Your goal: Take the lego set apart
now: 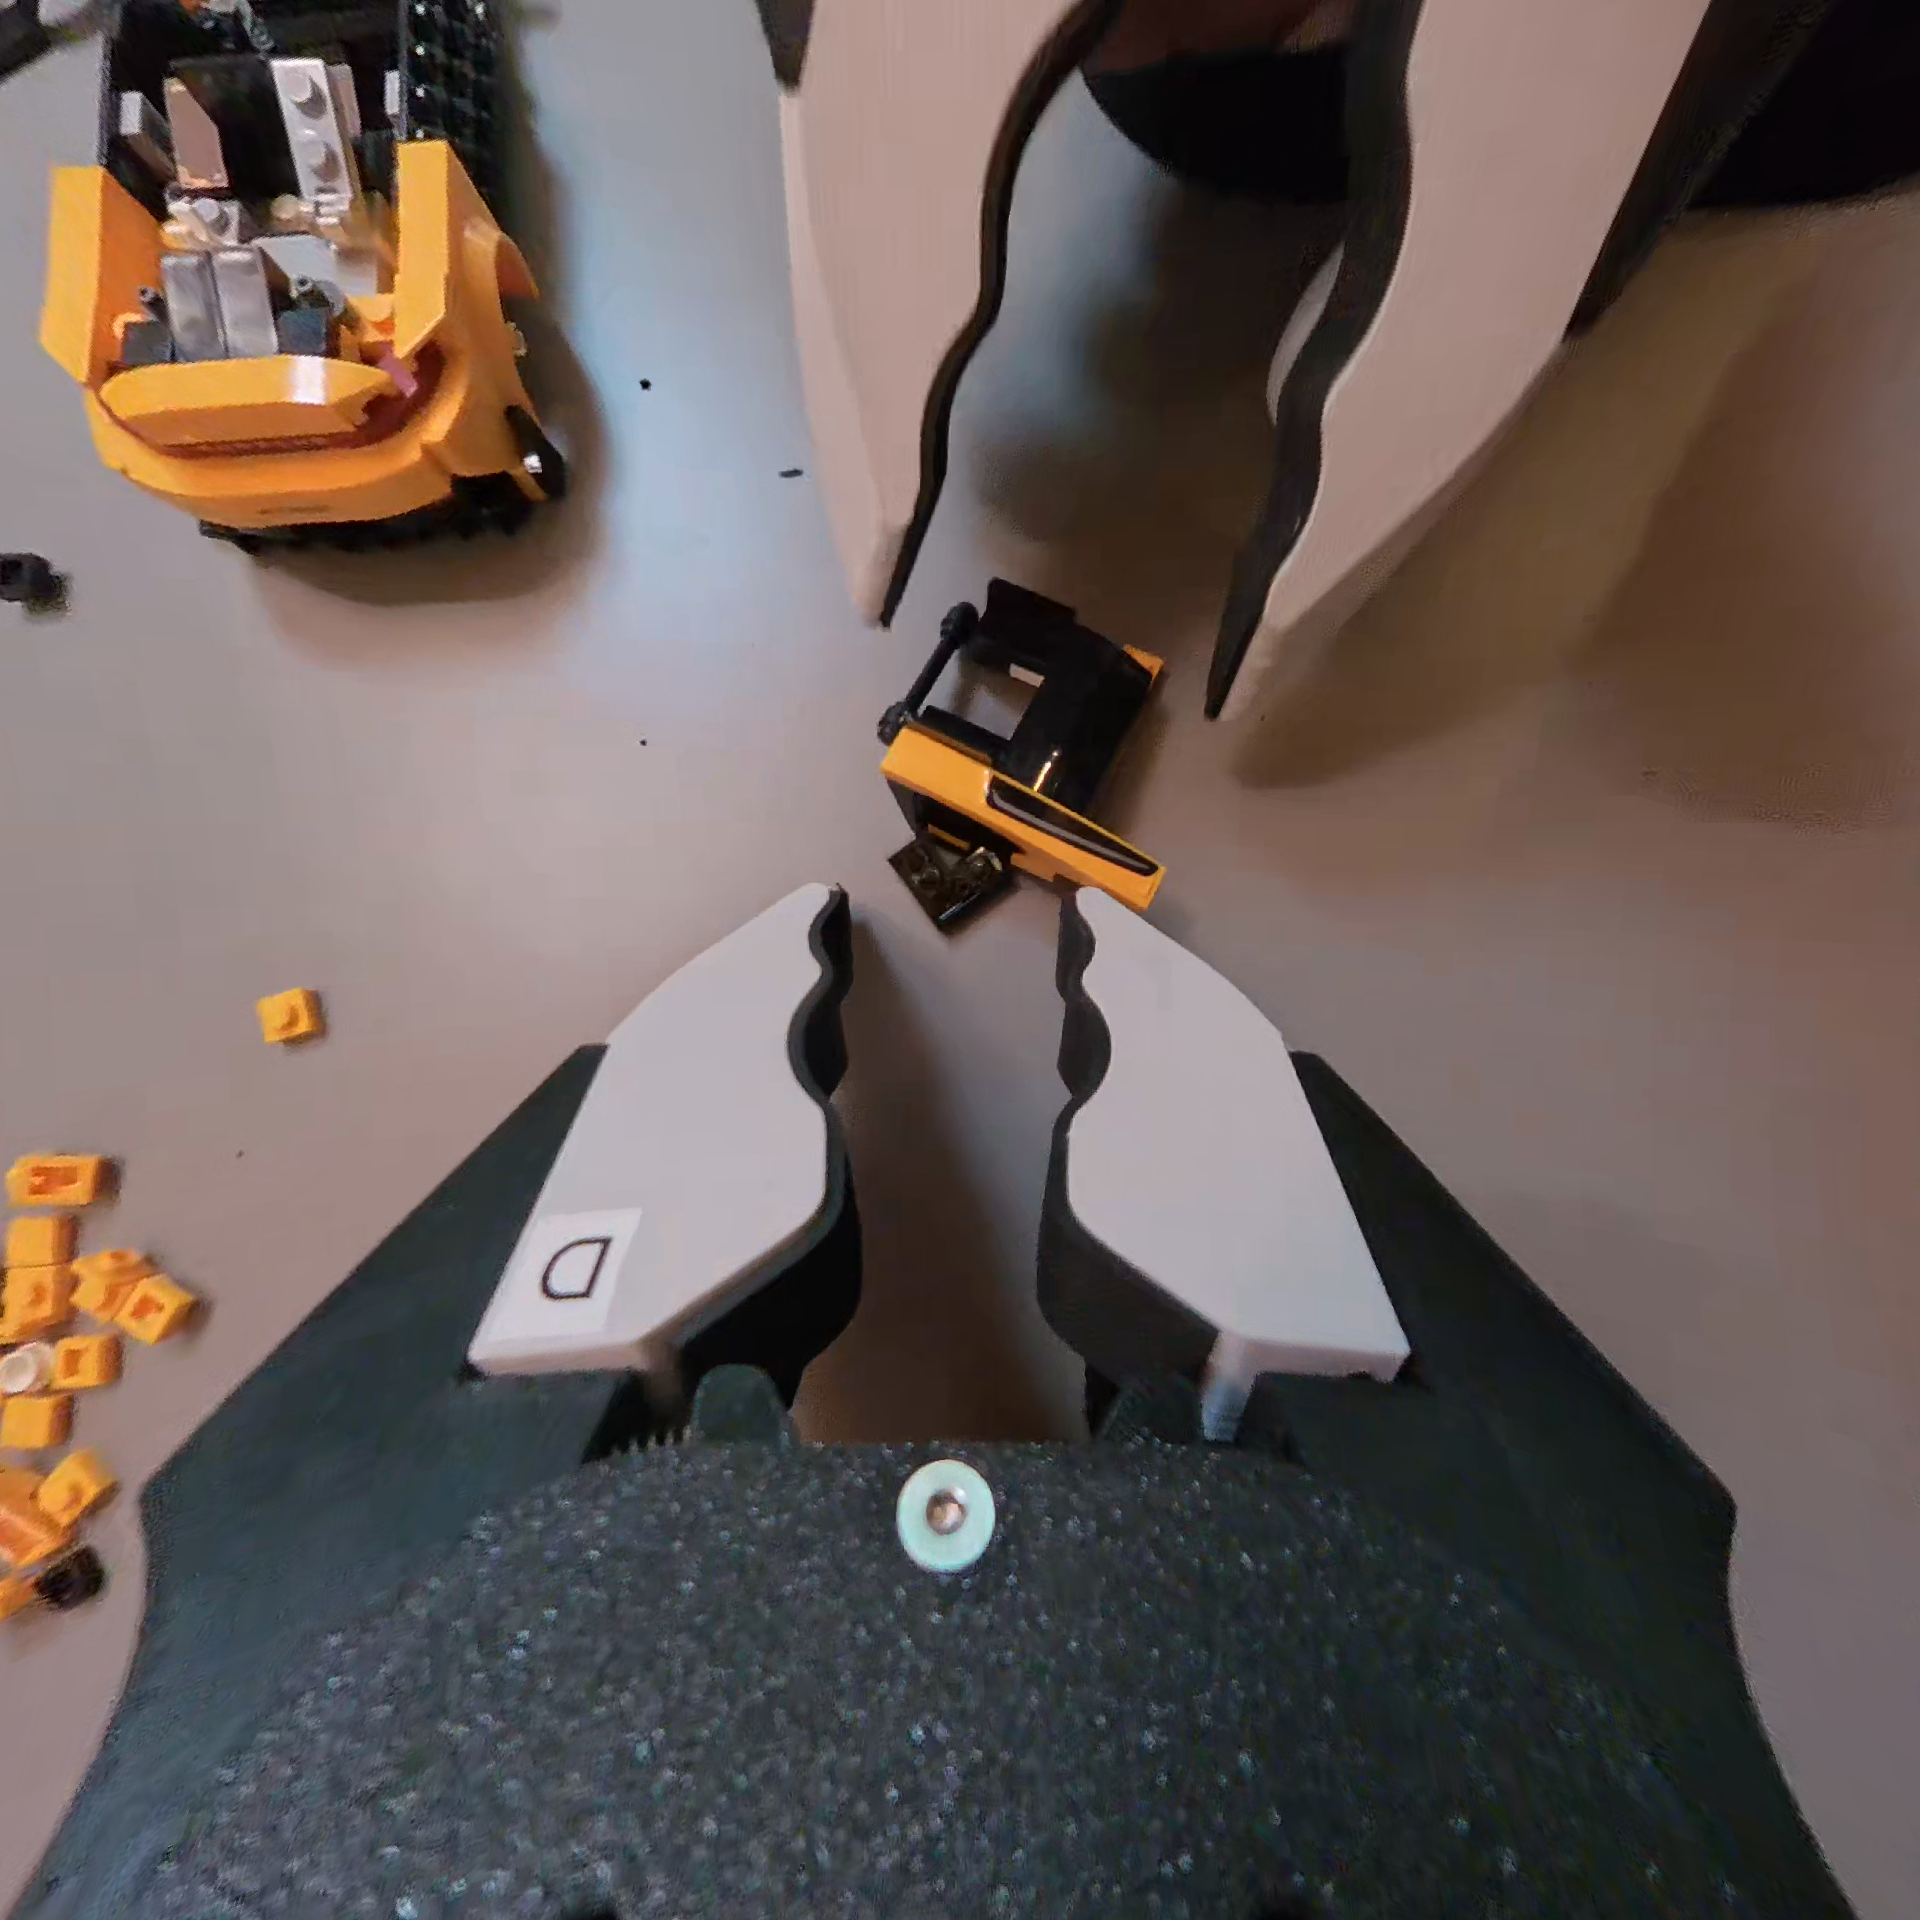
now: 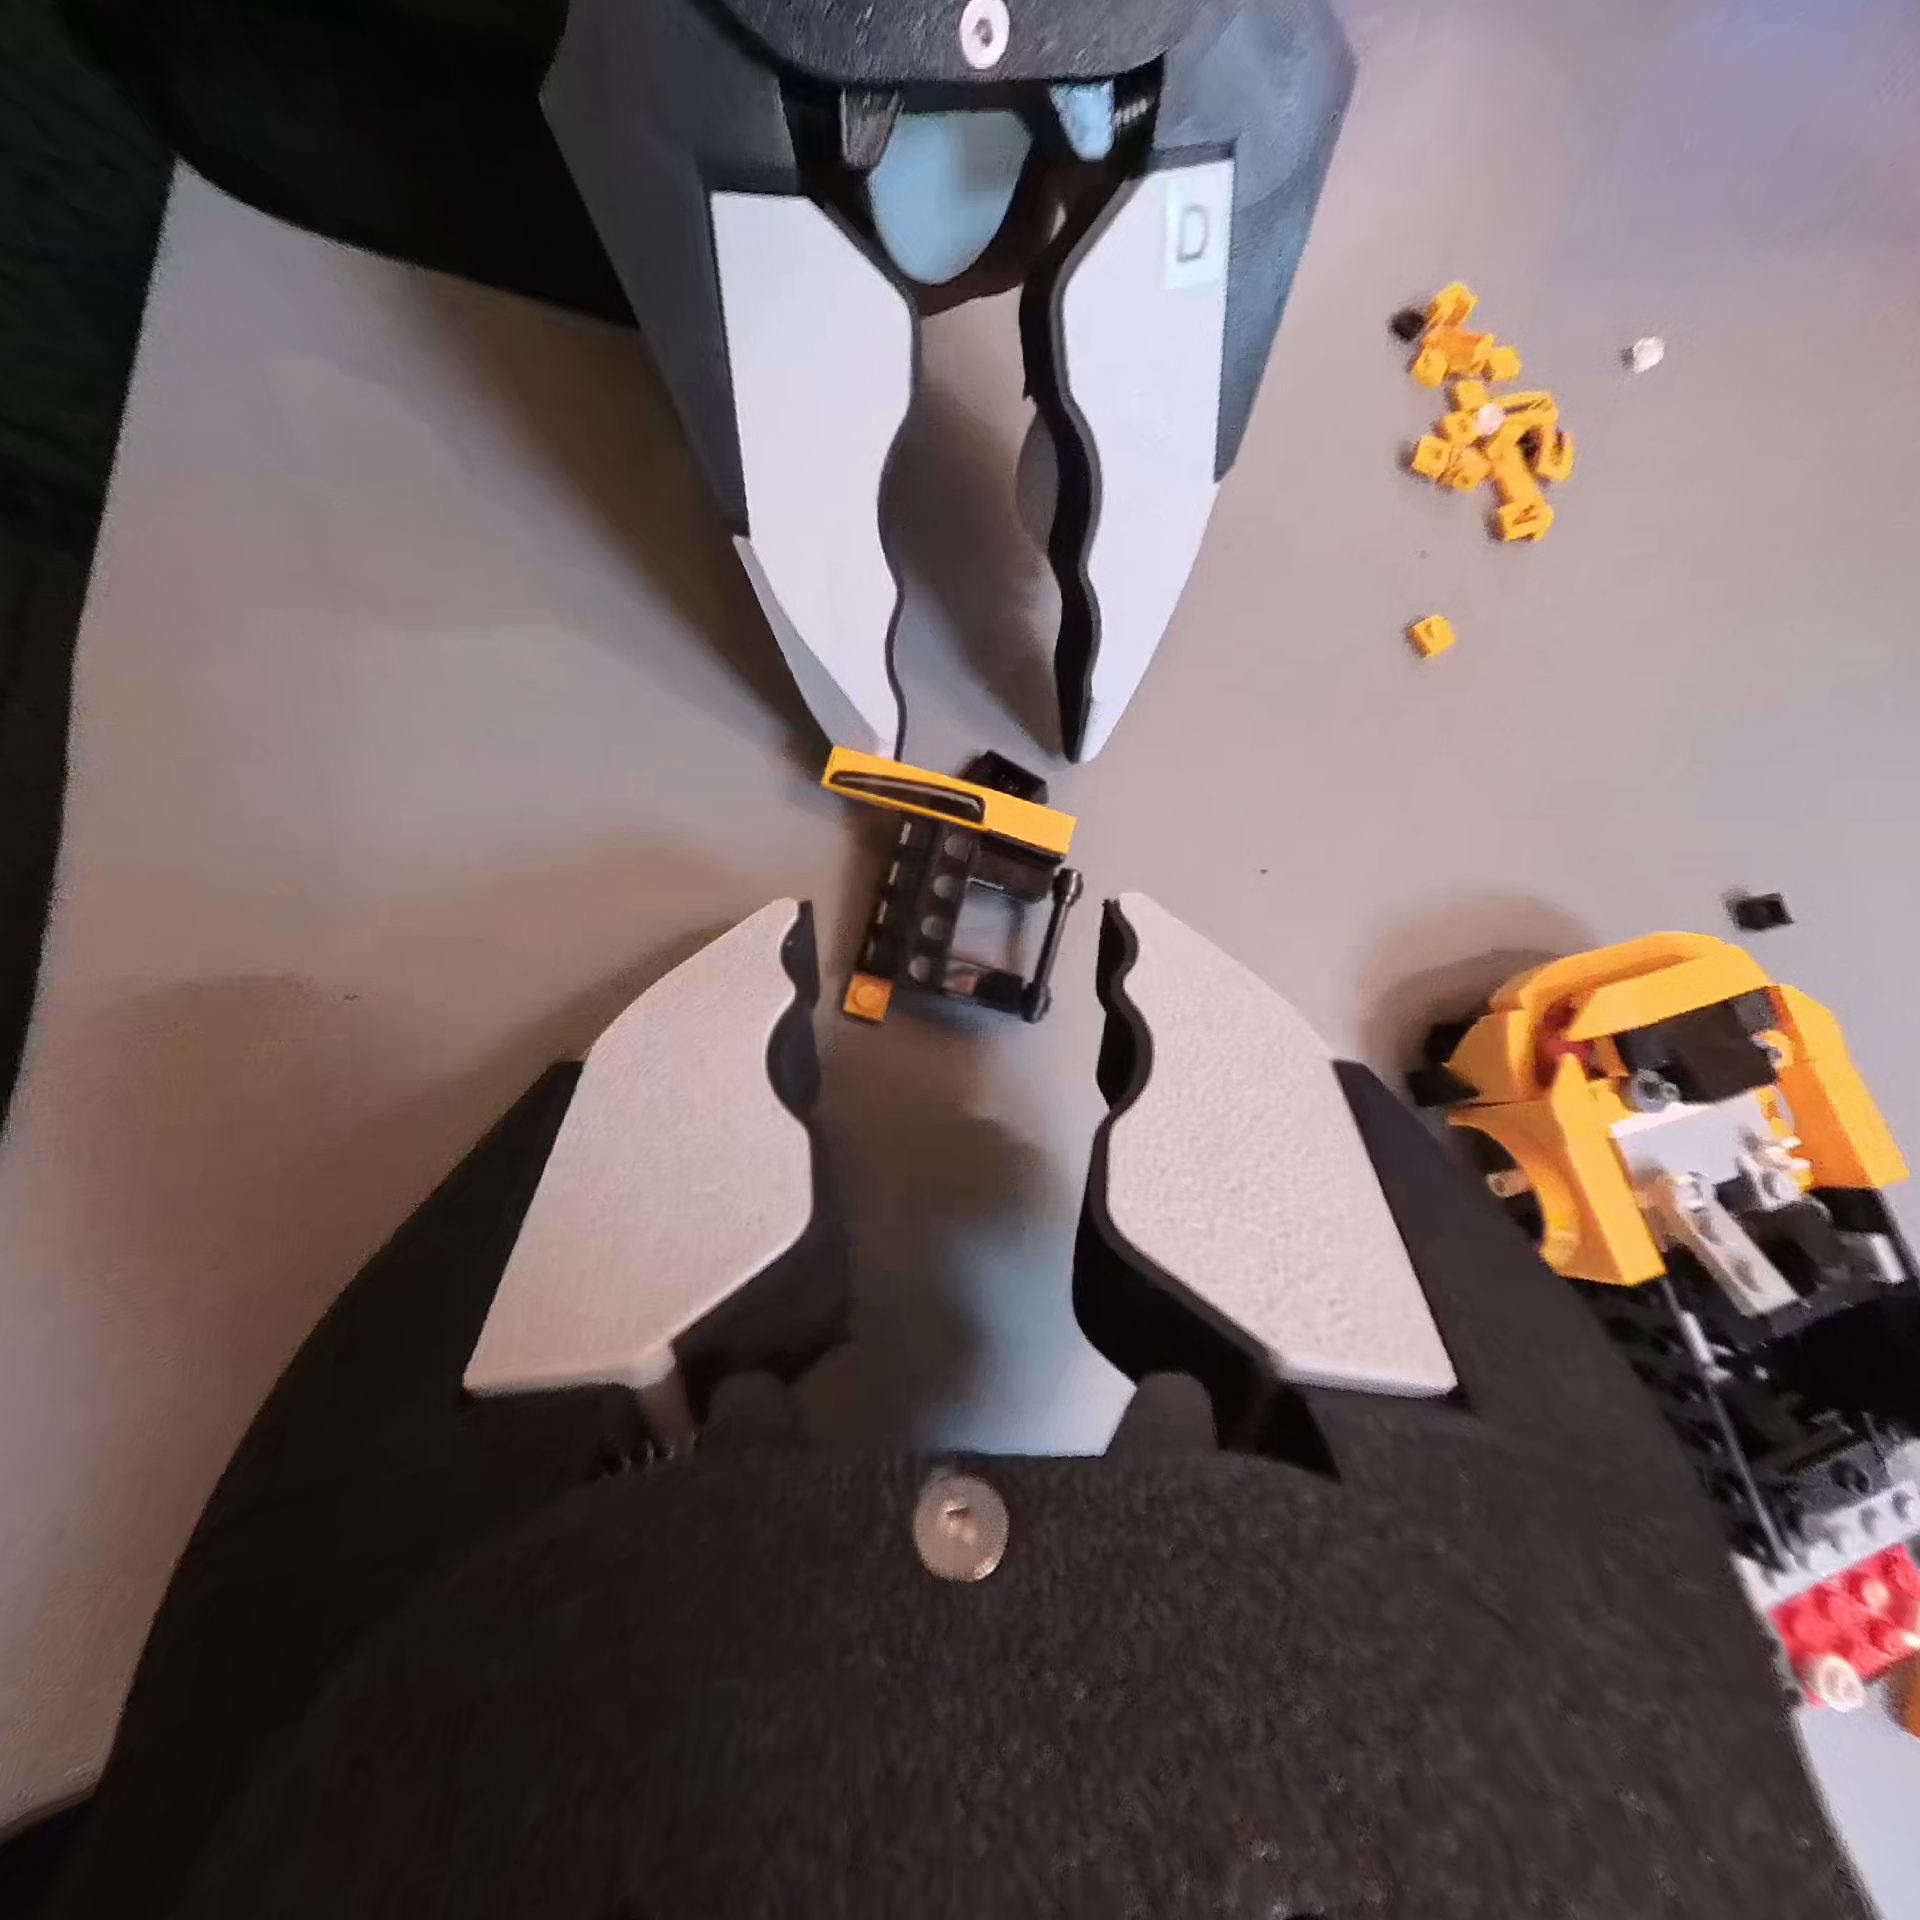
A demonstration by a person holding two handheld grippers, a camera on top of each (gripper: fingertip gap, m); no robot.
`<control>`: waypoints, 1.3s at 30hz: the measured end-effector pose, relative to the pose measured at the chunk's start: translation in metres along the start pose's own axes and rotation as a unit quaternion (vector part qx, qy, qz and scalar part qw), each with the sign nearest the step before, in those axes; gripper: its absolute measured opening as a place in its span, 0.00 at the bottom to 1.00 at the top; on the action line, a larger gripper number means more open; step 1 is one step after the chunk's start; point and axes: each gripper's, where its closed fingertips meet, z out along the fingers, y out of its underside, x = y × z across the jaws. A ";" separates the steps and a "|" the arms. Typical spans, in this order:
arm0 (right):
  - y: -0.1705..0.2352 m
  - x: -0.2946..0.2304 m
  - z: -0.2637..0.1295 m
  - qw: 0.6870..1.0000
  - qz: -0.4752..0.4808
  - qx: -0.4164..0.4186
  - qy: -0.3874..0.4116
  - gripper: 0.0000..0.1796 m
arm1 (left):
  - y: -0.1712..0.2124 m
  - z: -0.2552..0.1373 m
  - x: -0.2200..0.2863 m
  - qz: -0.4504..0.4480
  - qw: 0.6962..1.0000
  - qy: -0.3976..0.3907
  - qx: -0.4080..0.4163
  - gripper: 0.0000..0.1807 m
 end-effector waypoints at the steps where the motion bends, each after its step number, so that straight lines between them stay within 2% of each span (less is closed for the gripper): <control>1: 0.002 0.000 0.003 1.000 0.001 -0.009 0.001 0.29 | 0.000 0.000 0.000 -0.003 1.000 0.003 0.002 0.21; 5: 0.012 -0.001 0.012 0.999 -0.001 -0.050 0.002 0.26 | -0.001 0.001 0.004 -0.005 1.000 0.011 0.010 0.18; 8: 0.013 -0.001 0.010 0.998 -0.012 -0.057 0.007 0.17 | 0.001 -0.001 0.002 -0.001 1.000 0.001 0.006 0.15; 9: 0.013 0.001 0.008 0.998 -0.015 -0.053 0.015 0.11 | 0.002 -0.002 0.001 -0.003 1.000 -0.002 0.006 0.15; 16: 0.026 0.004 -0.008 0.998 0.004 -0.069 -0.002 0.10 | 0.001 -0.001 -0.006 -0.026 0.999 -0.017 0.014 0.19; 20: 0.035 0.002 -0.013 0.996 0.006 -0.089 -0.014 0.10 | -0.001 0.000 -0.003 -0.006 1.000 -0.020 0.015 0.10; 22: 0.036 0.003 -0.015 0.996 0.009 -0.087 -0.012 0.10 | 0.000 -0.002 -0.001 0.007 1.000 -0.024 0.008 0.10; 24: 0.036 0.003 -0.017 0.997 0.011 -0.081 -0.013 0.10 | -0.006 -0.012 -0.001 0.018 0.999 -0.035 0.031 0.10; 26: 0.033 0.005 -0.022 0.998 0.016 -0.067 -0.009 0.11 | -0.022 -0.037 0.003 0.037 0.994 -0.039 0.097 0.10; 29: 0.021 0.012 -0.030 1.000 0.023 -0.019 0.002 0.13 | -0.051 -0.091 0.005 -0.024 0.966 -0.001 0.258 0.09; 32: -0.012 0.021 -0.043 0.996 0.010 0.076 0.038 0.13 | -0.068 -0.138 0.008 -0.107 0.903 0.111 0.401 0.09; 35: -0.059 0.018 -0.061 0.978 -0.019 0.193 0.072 0.13 | -0.077 -0.160 0.011 -0.154 0.845 0.206 0.469 0.09; 39: -0.106 0.007 -0.076 0.955 -0.045 0.279 0.090 0.13 | -0.090 -0.168 0.020 -0.197 0.779 0.317 0.503 0.10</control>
